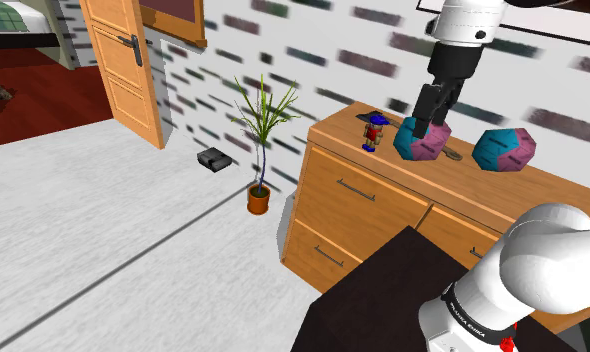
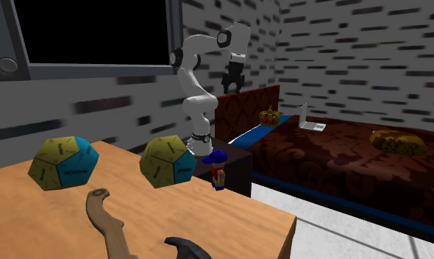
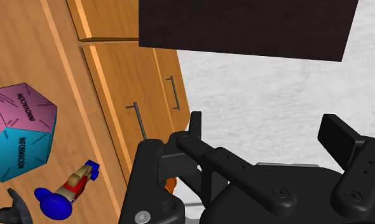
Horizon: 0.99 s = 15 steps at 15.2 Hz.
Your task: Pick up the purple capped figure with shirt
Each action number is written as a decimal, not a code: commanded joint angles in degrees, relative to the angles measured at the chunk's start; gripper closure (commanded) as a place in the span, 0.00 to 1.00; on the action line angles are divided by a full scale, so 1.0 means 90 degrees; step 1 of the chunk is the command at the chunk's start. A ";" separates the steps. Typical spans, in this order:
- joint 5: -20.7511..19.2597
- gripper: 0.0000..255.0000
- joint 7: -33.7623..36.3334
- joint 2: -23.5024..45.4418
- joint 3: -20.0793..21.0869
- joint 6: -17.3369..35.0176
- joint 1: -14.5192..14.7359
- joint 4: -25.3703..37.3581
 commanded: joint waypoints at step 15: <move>-0.0590 0.00 -0.0756 0.2221 -0.1264 0.2158 -0.0685 0.0363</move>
